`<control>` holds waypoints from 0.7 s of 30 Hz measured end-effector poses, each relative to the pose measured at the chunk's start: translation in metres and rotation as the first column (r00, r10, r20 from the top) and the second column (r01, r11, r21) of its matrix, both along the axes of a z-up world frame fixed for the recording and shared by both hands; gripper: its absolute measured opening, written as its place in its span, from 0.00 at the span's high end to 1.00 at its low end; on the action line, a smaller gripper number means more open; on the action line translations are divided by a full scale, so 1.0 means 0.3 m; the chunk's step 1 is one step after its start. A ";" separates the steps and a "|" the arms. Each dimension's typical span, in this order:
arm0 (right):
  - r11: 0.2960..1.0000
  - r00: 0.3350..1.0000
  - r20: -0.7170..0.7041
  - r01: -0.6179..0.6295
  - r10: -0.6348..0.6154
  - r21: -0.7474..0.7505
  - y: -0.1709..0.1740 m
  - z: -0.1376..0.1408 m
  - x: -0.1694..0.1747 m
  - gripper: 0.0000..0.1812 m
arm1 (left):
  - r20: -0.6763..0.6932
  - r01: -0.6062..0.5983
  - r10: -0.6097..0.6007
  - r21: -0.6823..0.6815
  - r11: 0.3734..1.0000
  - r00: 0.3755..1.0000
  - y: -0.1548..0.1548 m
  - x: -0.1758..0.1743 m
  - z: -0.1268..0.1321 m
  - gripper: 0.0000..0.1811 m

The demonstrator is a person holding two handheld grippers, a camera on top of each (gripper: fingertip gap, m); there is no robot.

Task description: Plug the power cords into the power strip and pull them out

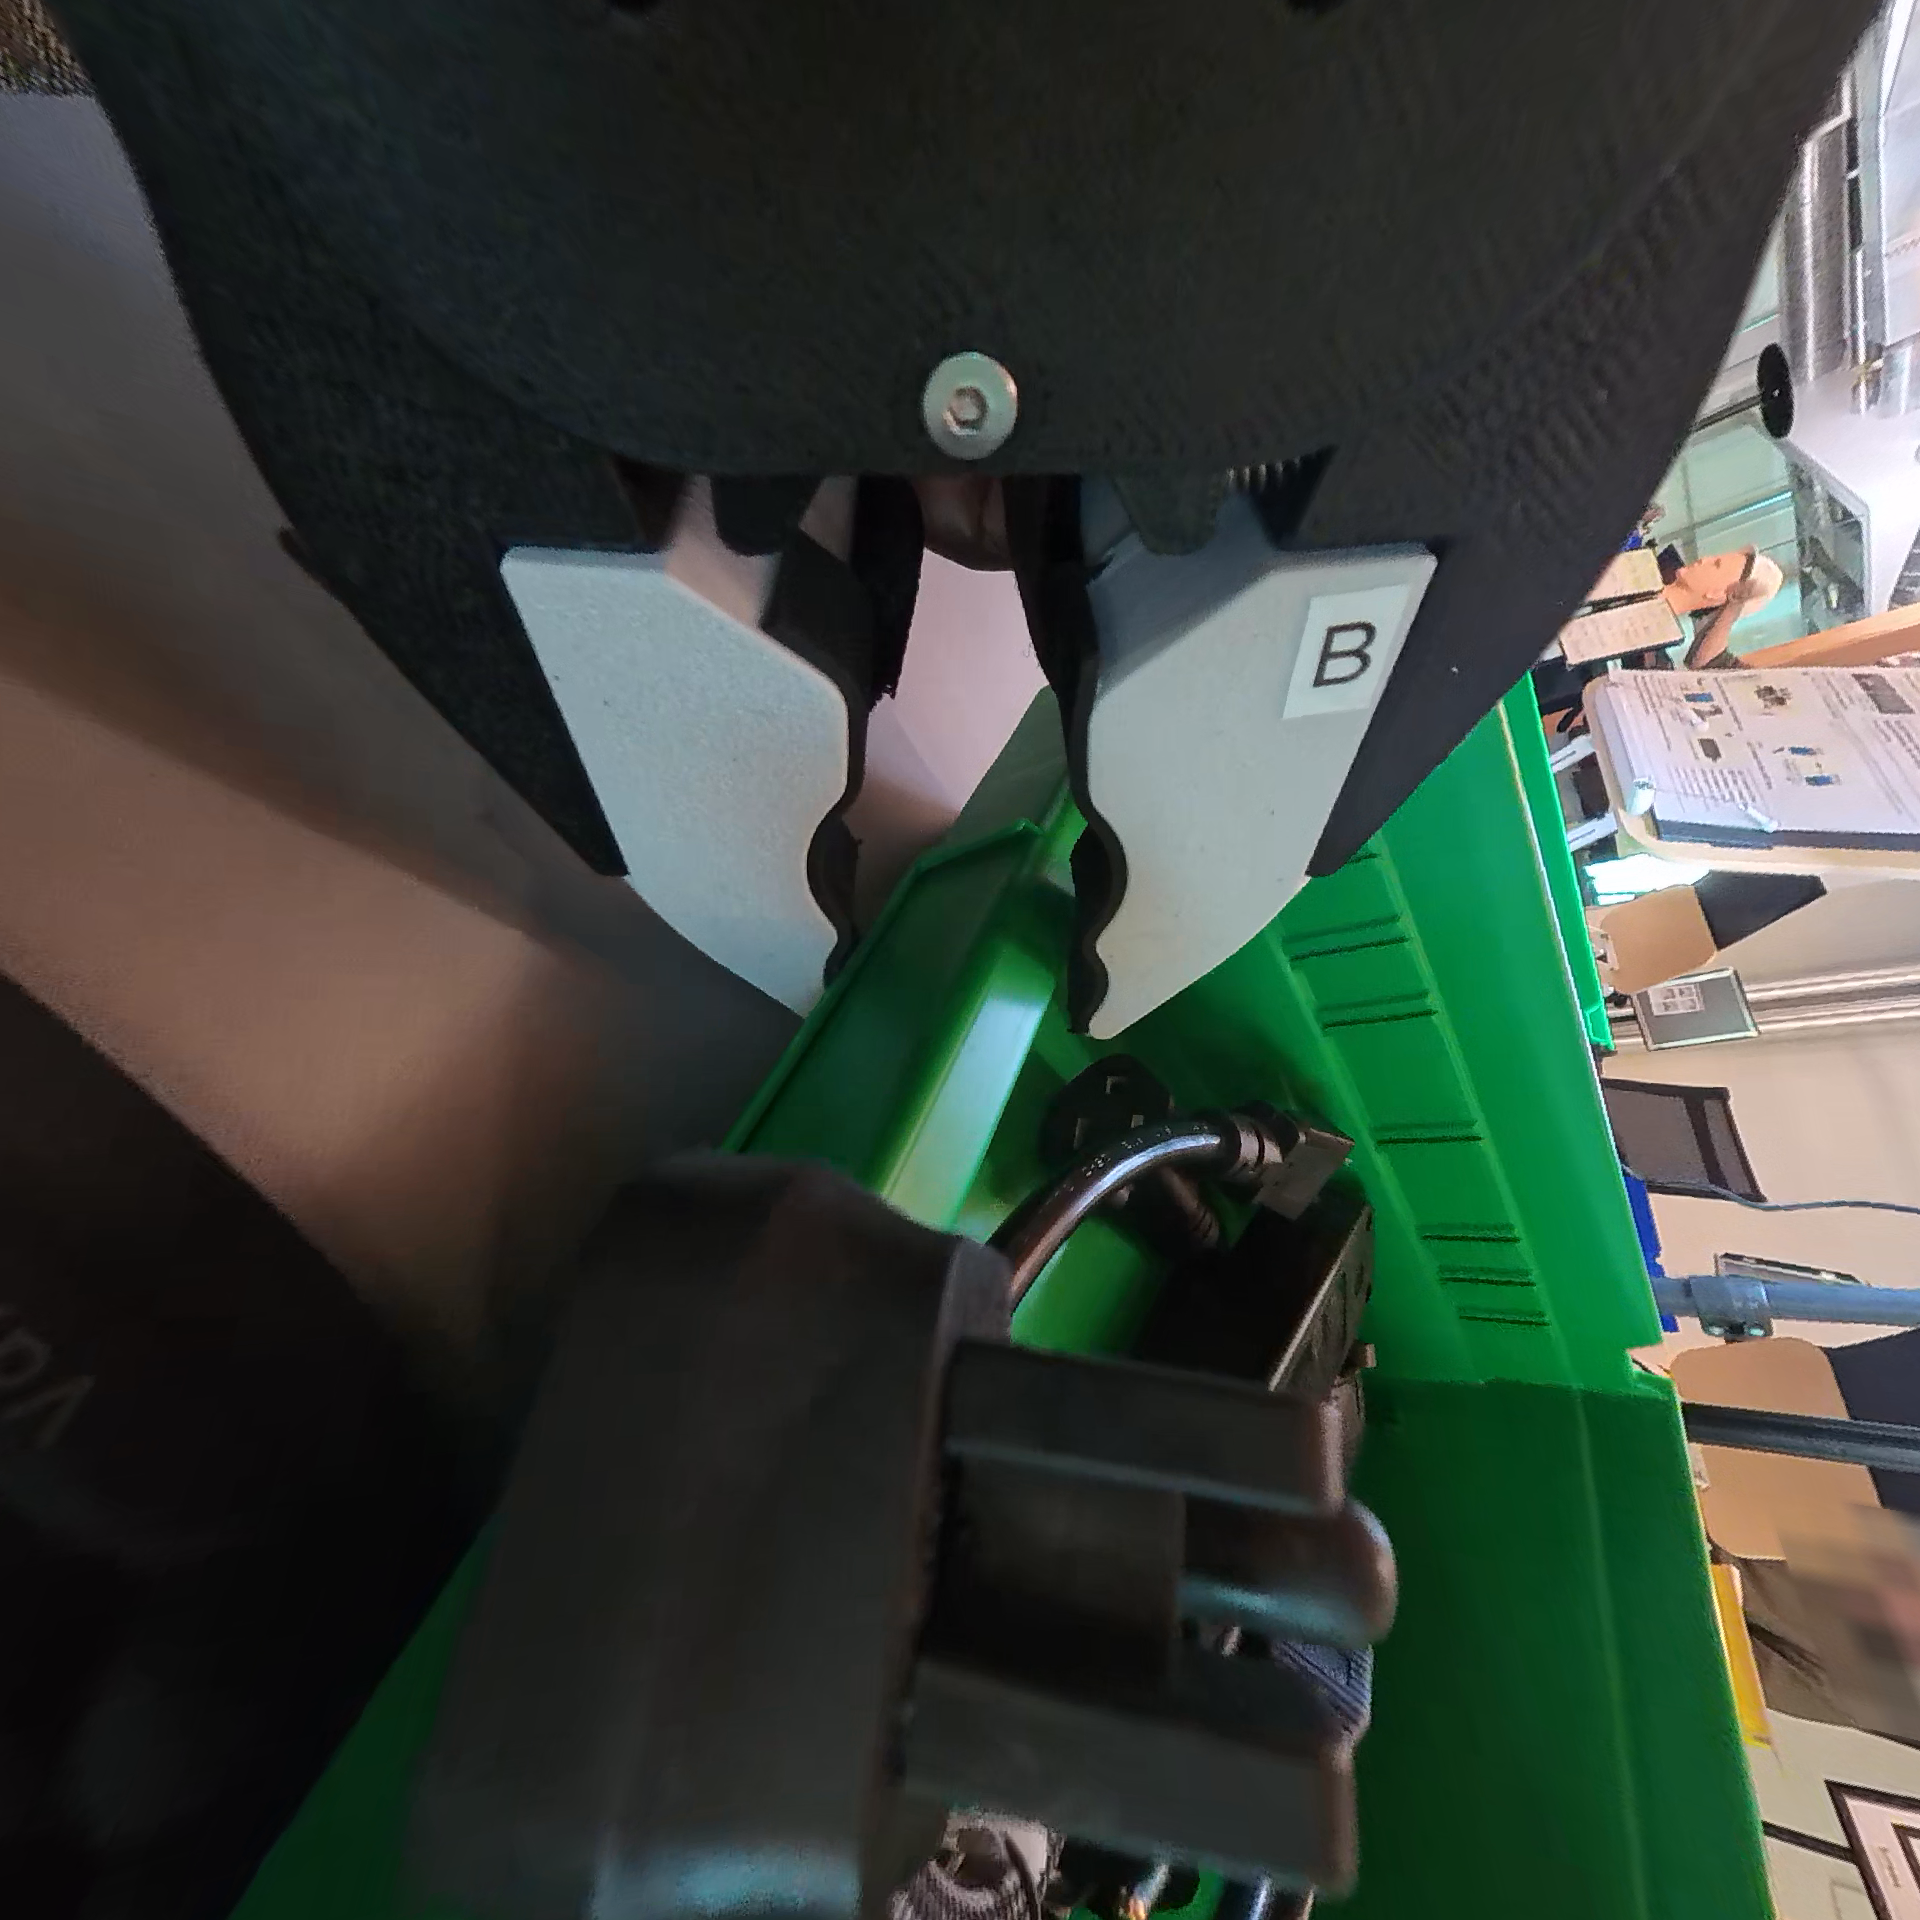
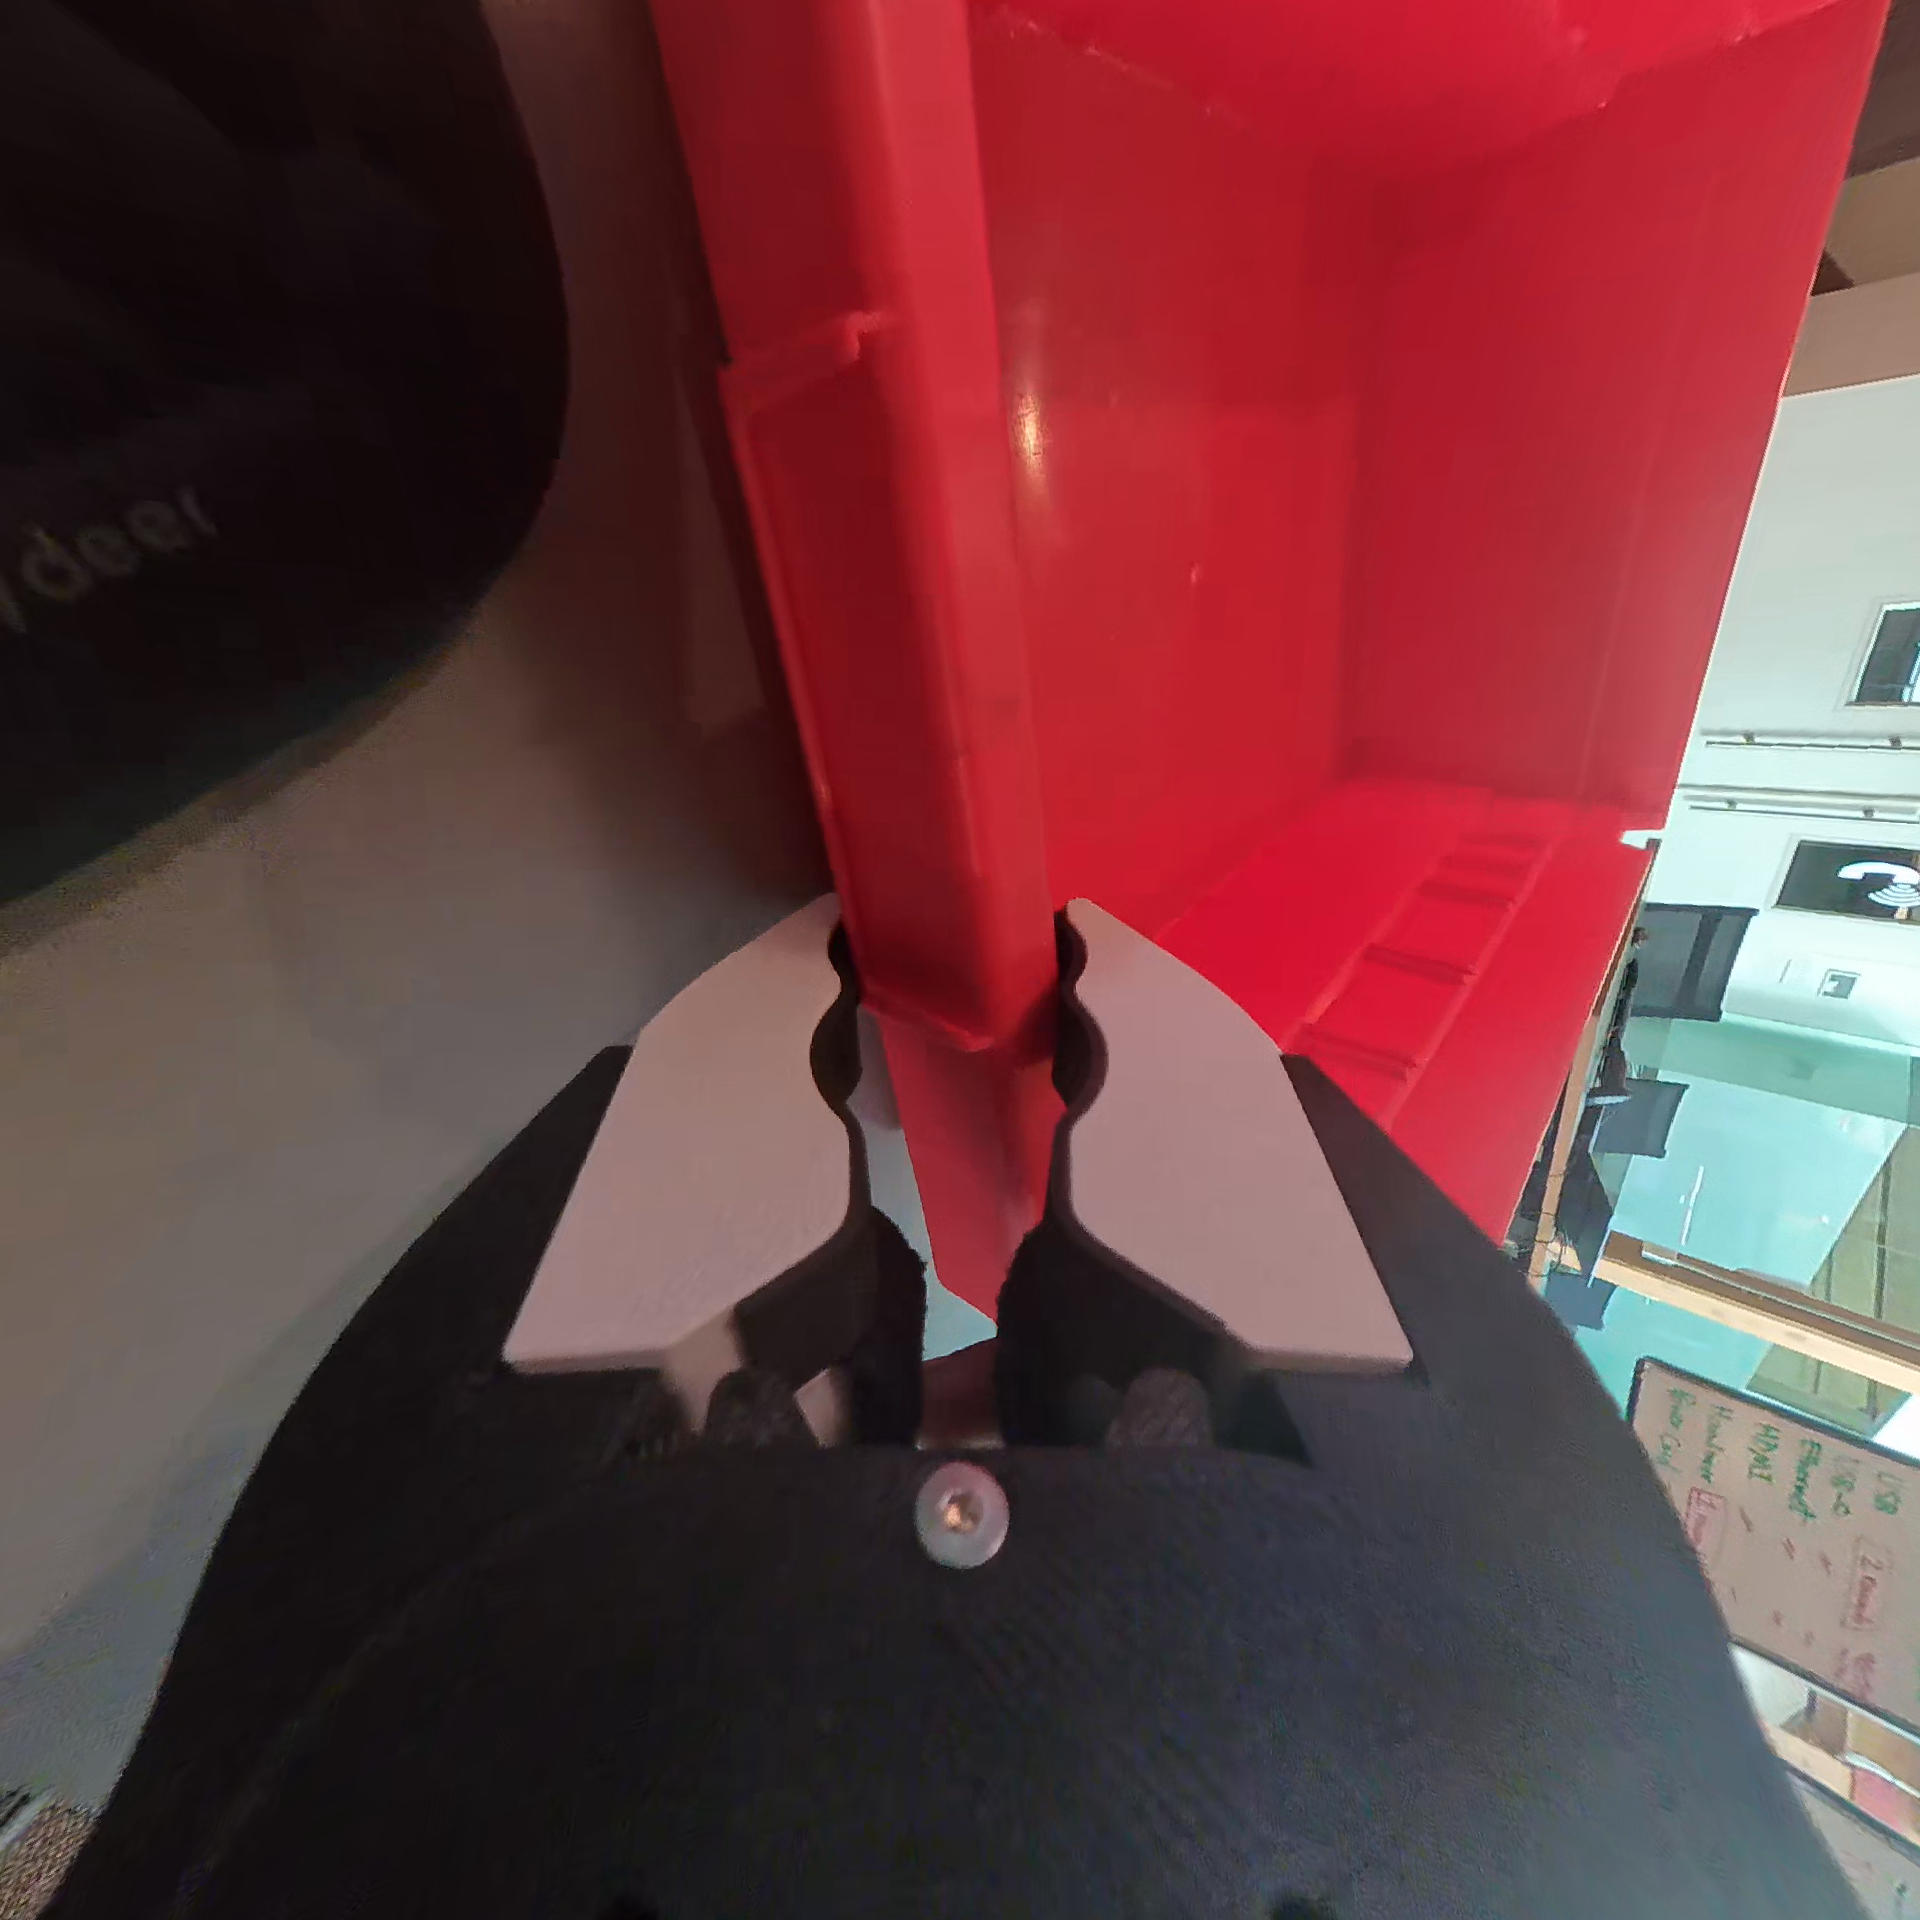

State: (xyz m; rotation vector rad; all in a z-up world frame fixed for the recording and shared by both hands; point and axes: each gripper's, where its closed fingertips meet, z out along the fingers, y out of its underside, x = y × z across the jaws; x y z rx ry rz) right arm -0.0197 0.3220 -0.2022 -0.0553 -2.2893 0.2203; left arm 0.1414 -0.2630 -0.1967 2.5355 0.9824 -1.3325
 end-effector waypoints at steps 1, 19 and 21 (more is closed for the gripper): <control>1.000 1.000 0.000 0.005 -0.005 0.000 0.009 0.000 0.001 0.81 | 0.001 -0.002 0.002 -0.001 1.000 1.000 -0.004 0.002 0.000 0.79; 0.993 0.993 -0.010 0.119 -0.119 -0.002 0.171 -0.002 0.023 0.81 | 0.020 -0.036 0.037 -0.041 0.998 0.999 -0.144 0.083 0.001 0.79; 0.991 0.991 -0.012 0.134 -0.134 0.000 0.190 -0.002 0.030 0.81 | 0.017 -0.045 0.046 -0.041 0.998 0.999 -0.152 0.093 0.001 0.79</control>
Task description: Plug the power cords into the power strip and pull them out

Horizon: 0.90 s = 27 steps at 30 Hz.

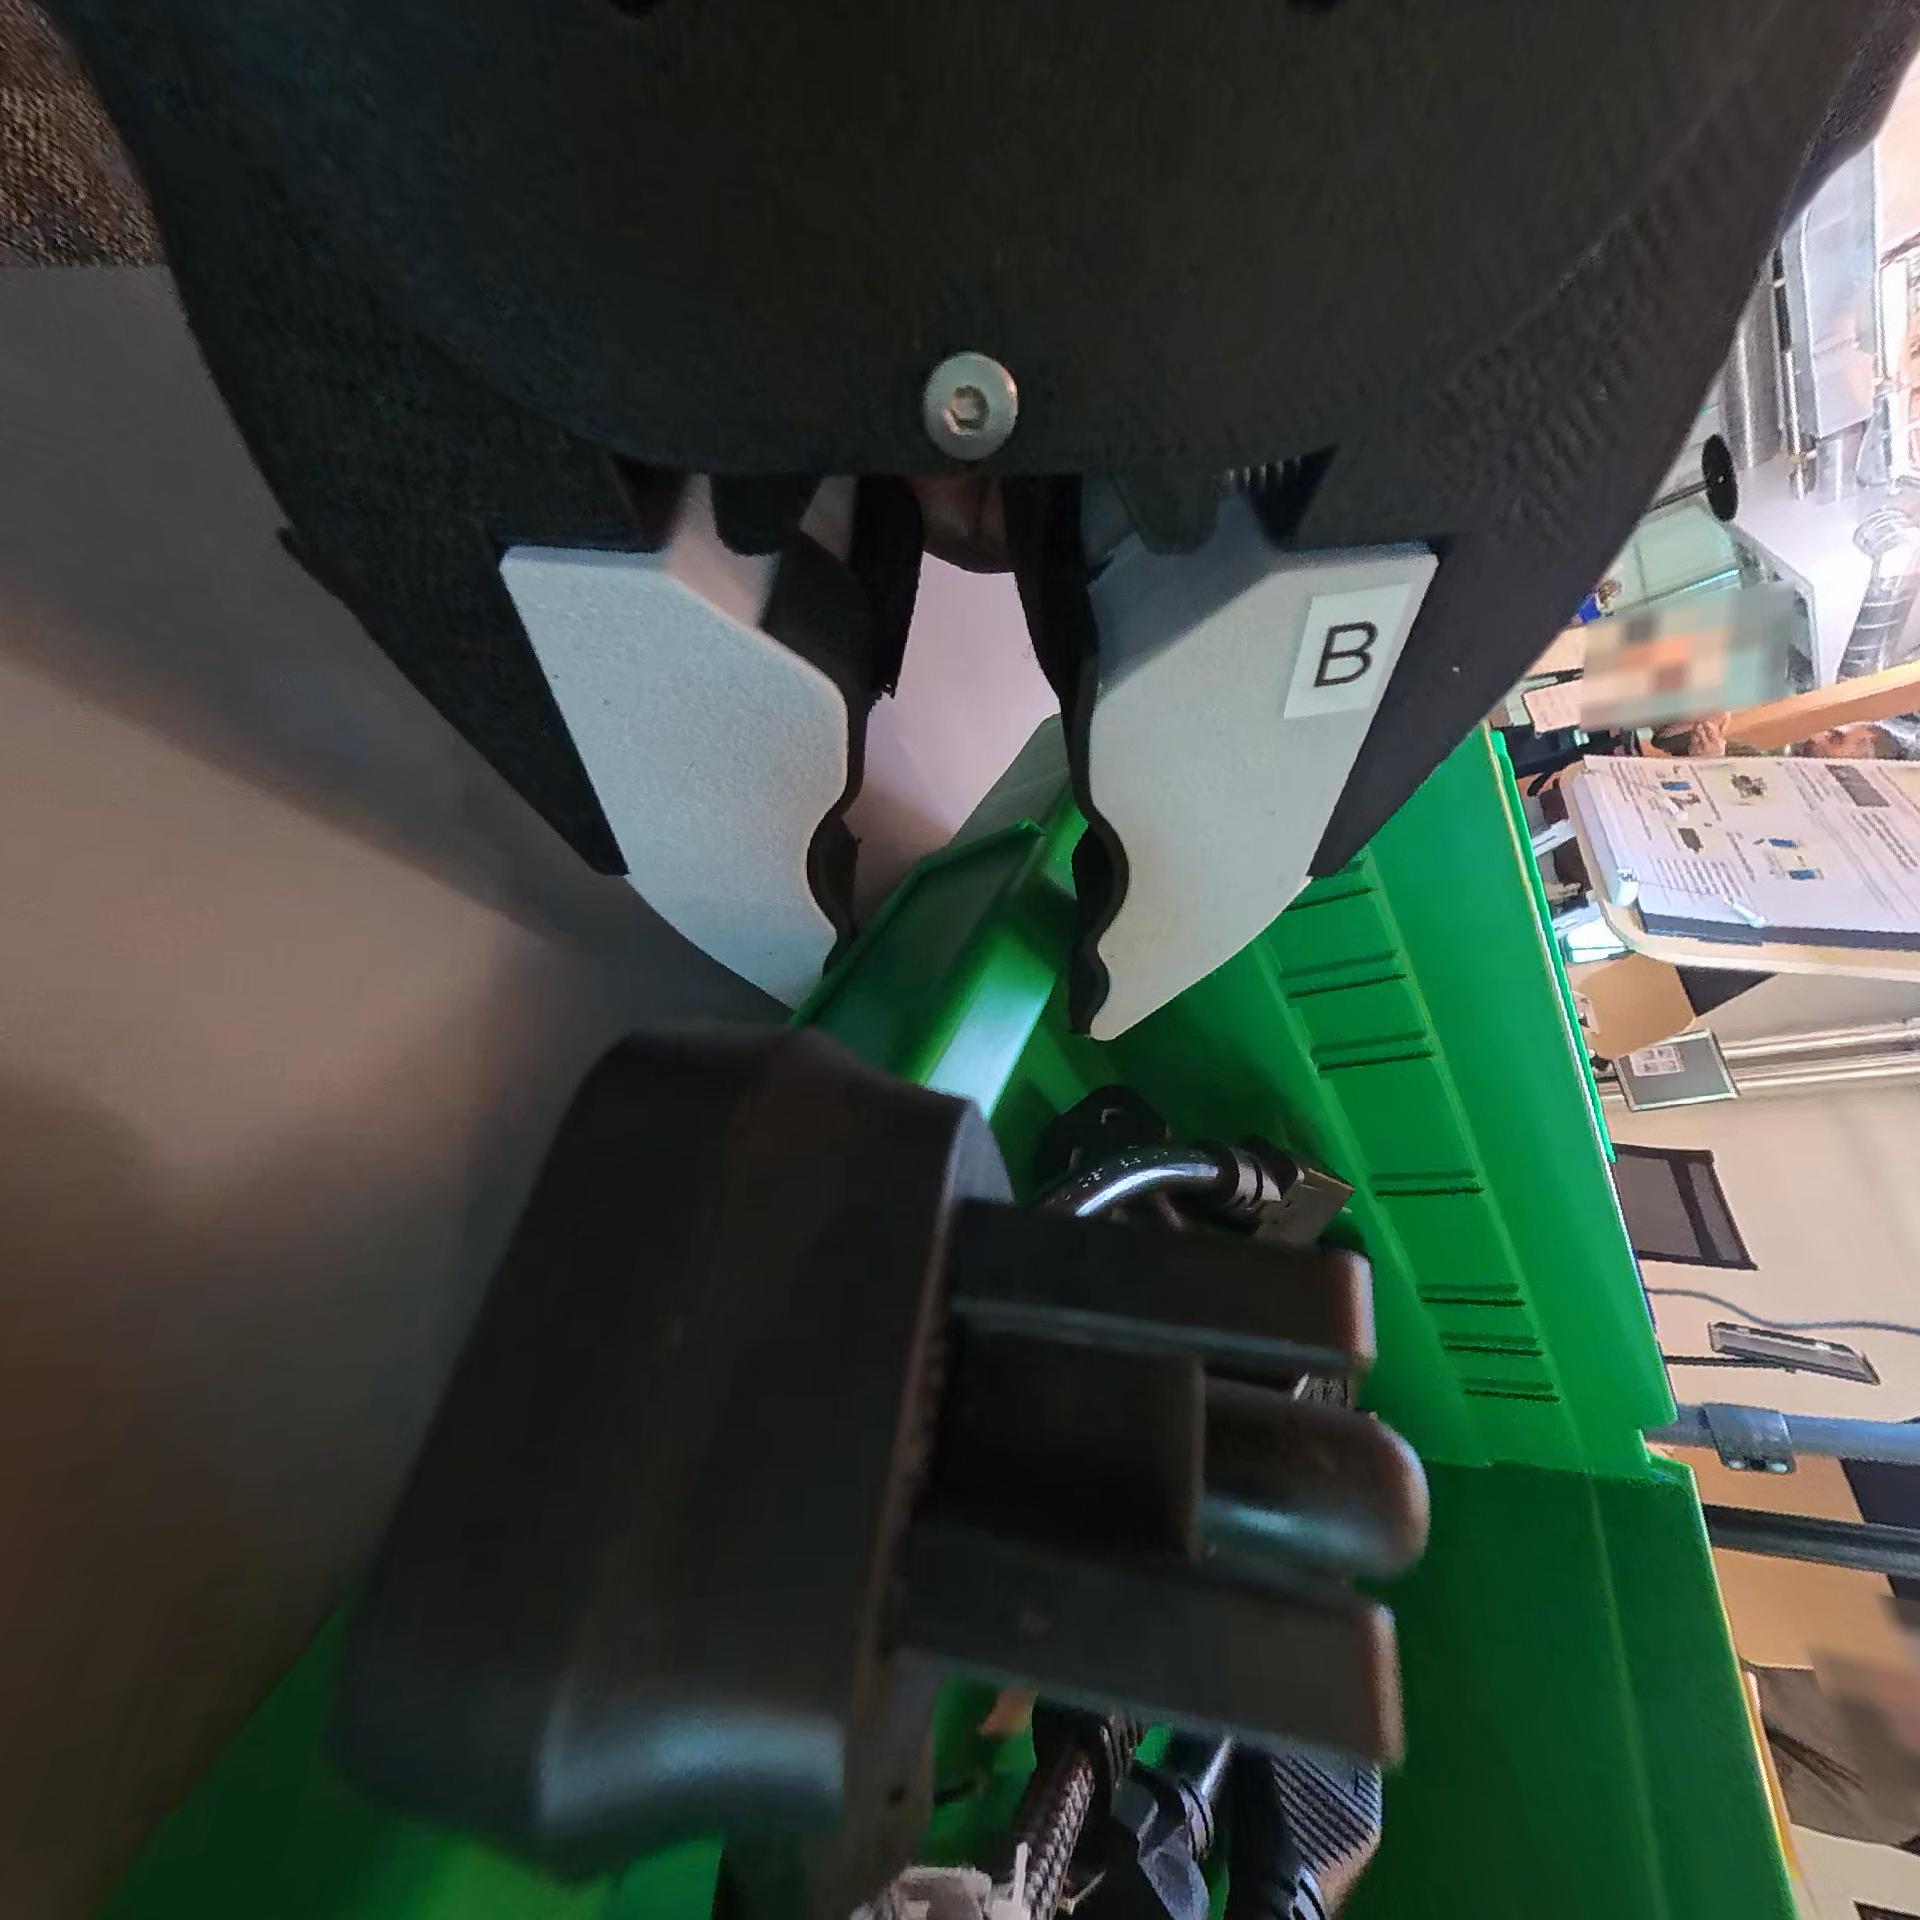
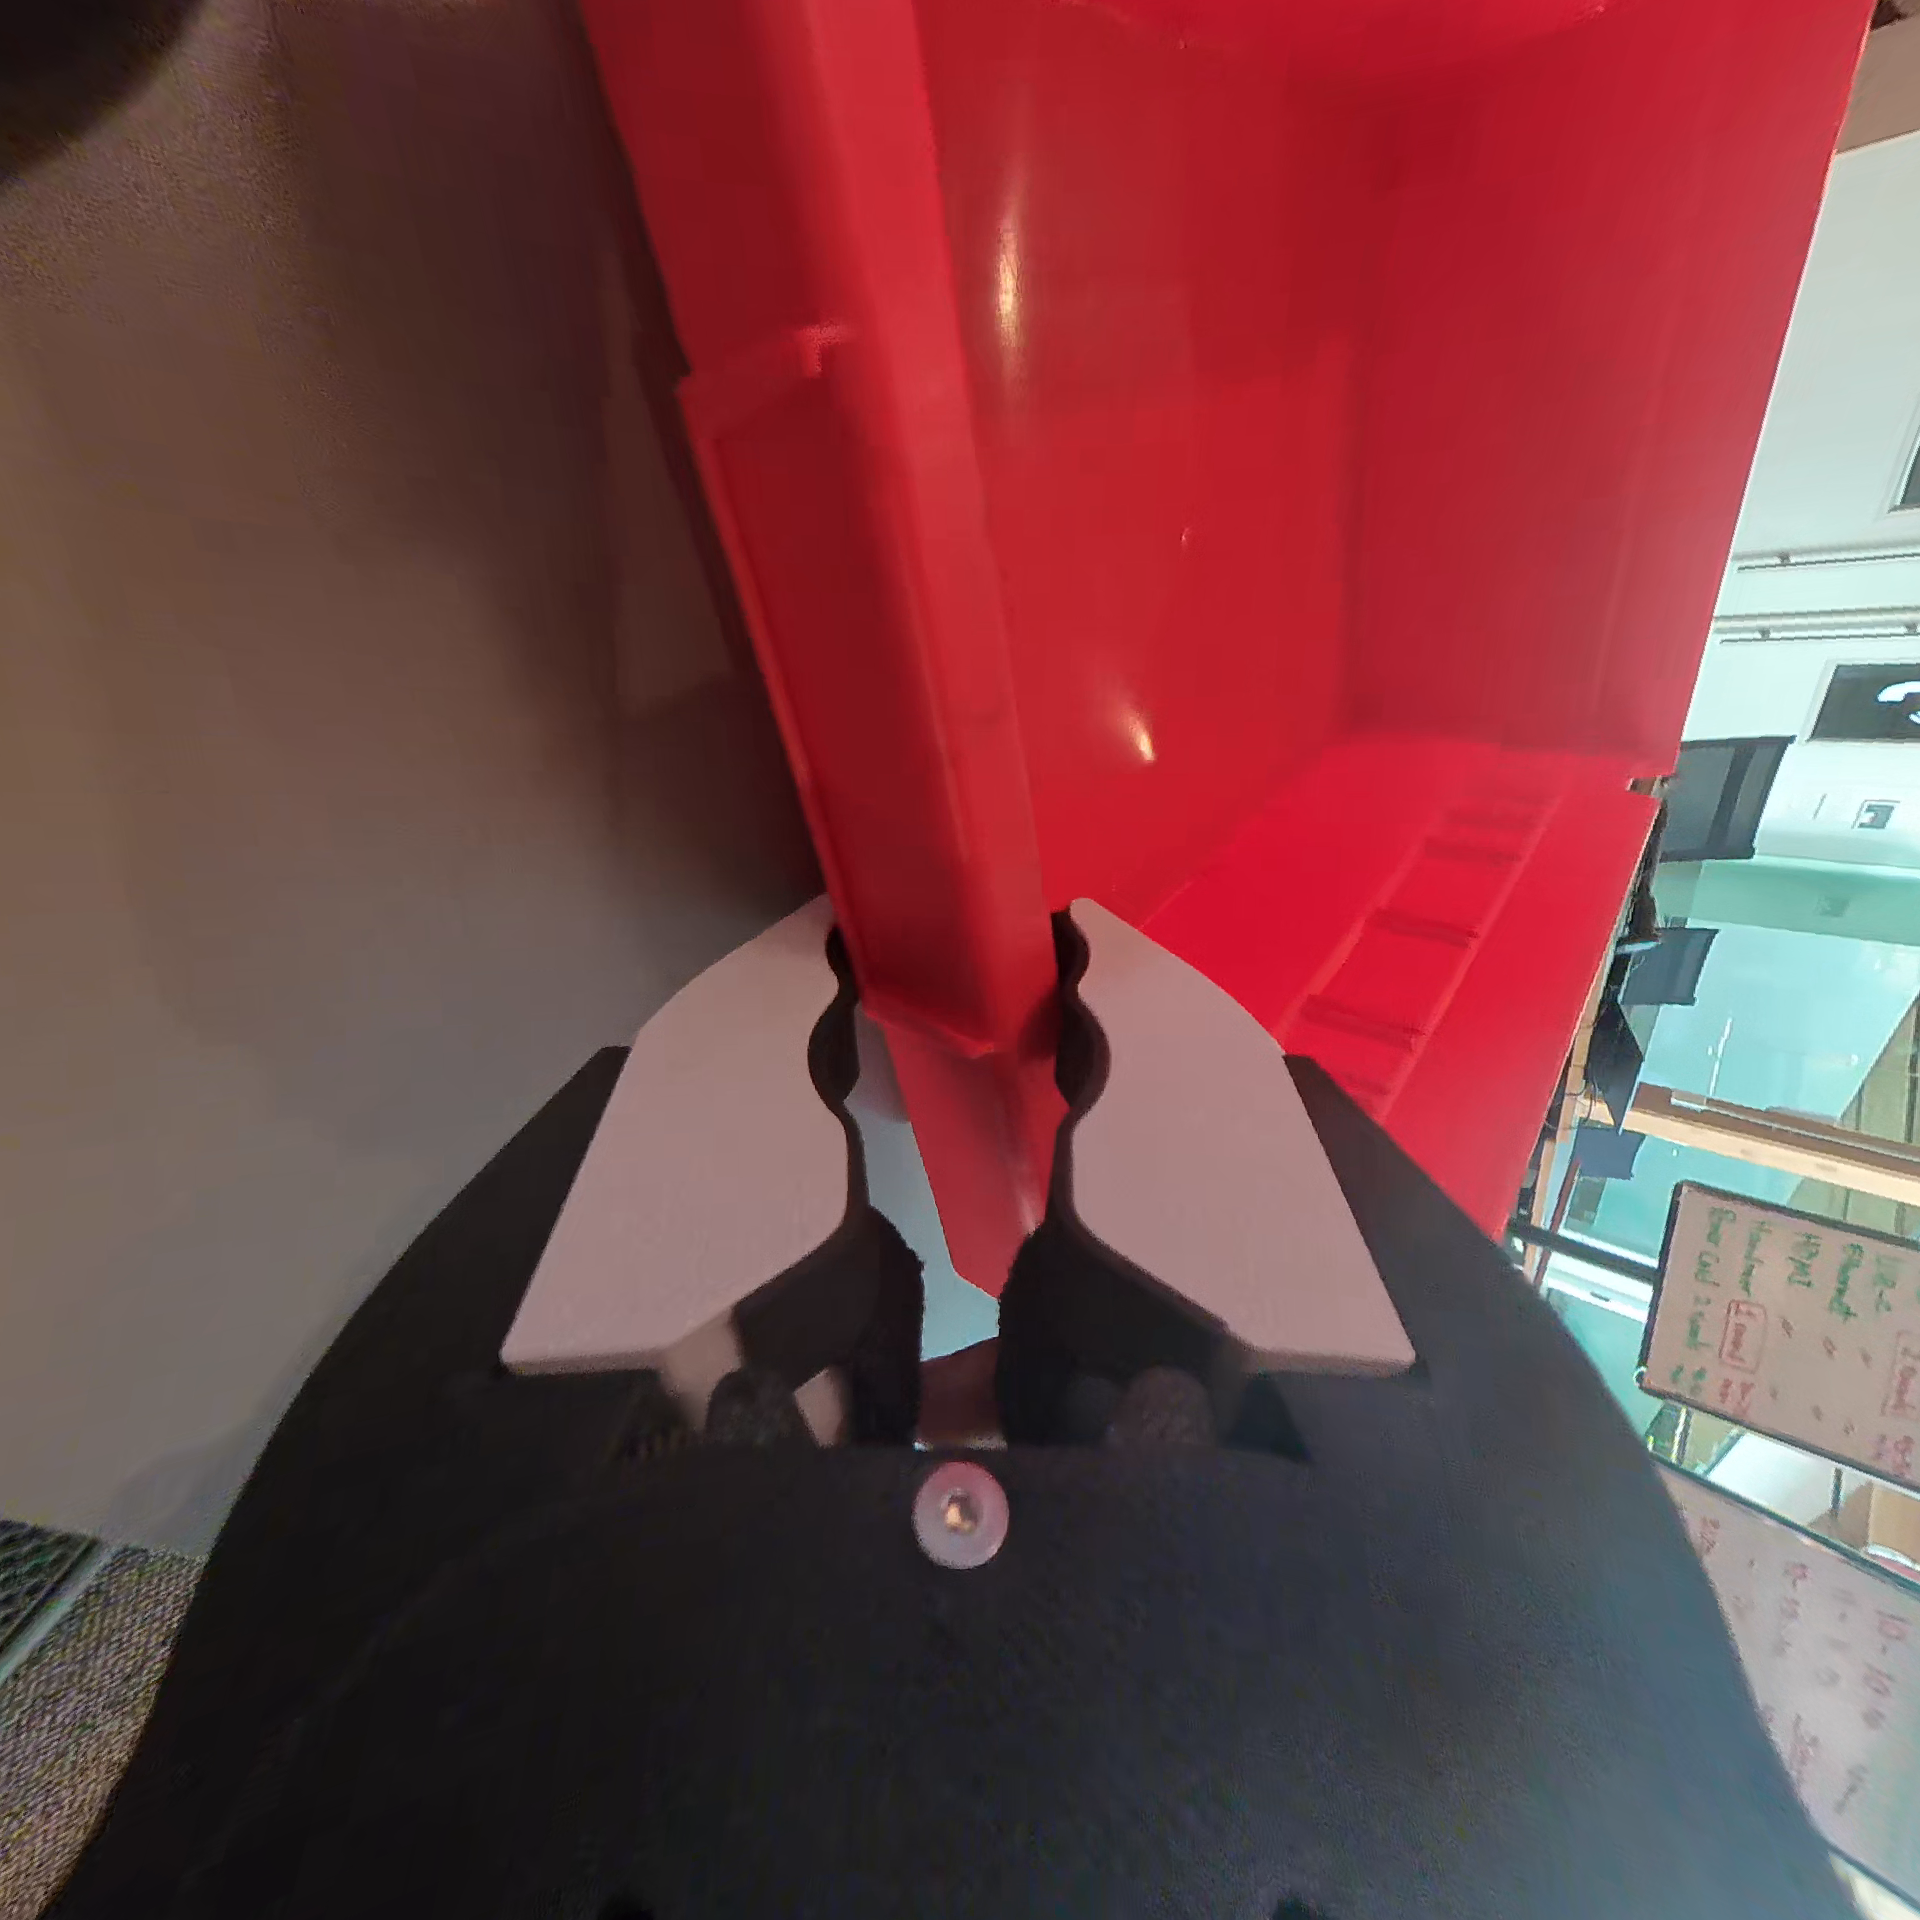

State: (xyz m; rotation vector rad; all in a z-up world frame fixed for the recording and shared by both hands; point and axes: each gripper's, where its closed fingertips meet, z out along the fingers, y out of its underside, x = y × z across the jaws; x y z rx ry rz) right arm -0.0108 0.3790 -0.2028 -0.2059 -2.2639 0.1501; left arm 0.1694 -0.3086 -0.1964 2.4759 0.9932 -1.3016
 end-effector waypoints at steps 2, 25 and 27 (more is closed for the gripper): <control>1.000 1.000 -0.001 0.012 -0.012 0.000 0.019 0.000 0.006 0.81 | 0.001 -0.007 0.007 -0.002 1.000 1.000 -0.007 0.011 0.000 0.79; 0.997 0.998 -0.018 0.051 -0.053 -0.055 0.088 0.006 0.023 0.79 | 0.004 -0.074 0.074 -0.042 0.996 0.997 -0.067 0.083 0.006 0.77; 0.988 0.999 -0.004 0.035 -0.036 -0.150 0.068 0.017 0.031 0.72 | -0.039 -0.073 0.074 0.037 0.997 0.996 -0.047 0.082 0.017 0.71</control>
